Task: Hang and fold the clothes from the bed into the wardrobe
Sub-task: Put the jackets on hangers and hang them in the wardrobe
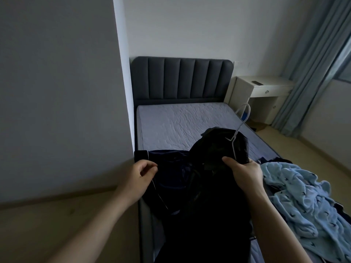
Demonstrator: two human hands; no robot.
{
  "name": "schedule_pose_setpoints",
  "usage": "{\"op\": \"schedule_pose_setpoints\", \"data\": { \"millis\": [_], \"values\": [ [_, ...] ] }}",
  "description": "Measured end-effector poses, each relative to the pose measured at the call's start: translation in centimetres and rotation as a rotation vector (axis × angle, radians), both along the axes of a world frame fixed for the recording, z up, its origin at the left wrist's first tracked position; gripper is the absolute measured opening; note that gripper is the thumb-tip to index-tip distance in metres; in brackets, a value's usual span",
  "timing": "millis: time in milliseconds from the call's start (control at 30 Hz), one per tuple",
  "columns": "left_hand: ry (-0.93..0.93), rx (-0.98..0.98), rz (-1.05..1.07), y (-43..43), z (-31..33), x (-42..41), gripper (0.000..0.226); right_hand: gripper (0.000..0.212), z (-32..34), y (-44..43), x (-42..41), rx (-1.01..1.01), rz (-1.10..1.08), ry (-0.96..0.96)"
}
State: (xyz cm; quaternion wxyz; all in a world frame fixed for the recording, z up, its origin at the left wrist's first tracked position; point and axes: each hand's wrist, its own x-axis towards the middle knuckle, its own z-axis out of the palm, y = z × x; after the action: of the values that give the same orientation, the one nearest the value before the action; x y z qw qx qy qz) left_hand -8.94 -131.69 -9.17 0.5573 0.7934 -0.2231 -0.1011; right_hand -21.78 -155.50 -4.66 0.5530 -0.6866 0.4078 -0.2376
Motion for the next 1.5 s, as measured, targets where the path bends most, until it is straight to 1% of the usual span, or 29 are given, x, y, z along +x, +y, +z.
{"op": "schedule_pose_setpoints", "data": {
  "millis": [200, 400, 533, 700, 833, 933, 1067, 1167, 1300, 1400, 1500],
  "values": [
    [-0.024, 0.052, -0.015, 3.4, -0.1, 6.2, 0.009, 0.012, 0.1, 3.4, 4.5, -0.021, -0.055, -0.004],
    [-0.053, 0.106, -0.103, 8.7, -0.5, 14.0, 0.008, 0.014, -1.3, 9.9, 9.2, -0.085, -0.206, 0.017],
    [-0.080, 0.125, -0.158, 11.9, 0.4, 19.8, 0.007, 0.014, -1.6, 14.4, 12.3, -0.102, -0.307, 0.011],
    [-0.056, 0.130, -0.255, 12.5, -0.3, 23.4, 0.008, 0.014, -1.6, 16.7, 14.1, -0.144, -0.381, 0.037],
    [-0.046, 0.108, -0.347, 10.3, -1.2, 25.6, 0.010, 0.013, -1.9, 16.6, 15.6, -0.147, -0.457, 0.027],
    [-0.043, 0.137, -0.425, 8.1, -2.1, 26.9, 0.011, 0.014, -2.7, 15.4, 16.4, -0.137, -0.515, 0.032],
    [-0.055, 0.141, -0.459, 3.9, -2.8, 30.0, 0.010, 0.015, -4.2, 12.0, 18.2, -0.126, -0.607, 0.009],
    [-0.068, 0.184, -0.495, 1.2, -3.4, 31.7, 0.011, 0.013, -5.5, 9.7, 19.1, -0.109, -0.653, 0.013],
    [-0.089, 0.203, -0.519, -3.8, -2.7, 34.0, 0.010, 0.018, -5.5, 5.9, 20.5, -0.101, -0.714, 0.035],
    [-0.096, 0.220, -0.582, -7.2, -3.1, 34.8, 0.006, 0.016, -5.9, 3.9, 20.9, -0.081, -0.754, 0.036],
    [-0.085, 0.243, -0.656, -10.2, -4.3, 35.2, 0.006, 0.014, -6.6, 2.5, 20.7, -0.069, -0.812, 0.047]
  ]
}}
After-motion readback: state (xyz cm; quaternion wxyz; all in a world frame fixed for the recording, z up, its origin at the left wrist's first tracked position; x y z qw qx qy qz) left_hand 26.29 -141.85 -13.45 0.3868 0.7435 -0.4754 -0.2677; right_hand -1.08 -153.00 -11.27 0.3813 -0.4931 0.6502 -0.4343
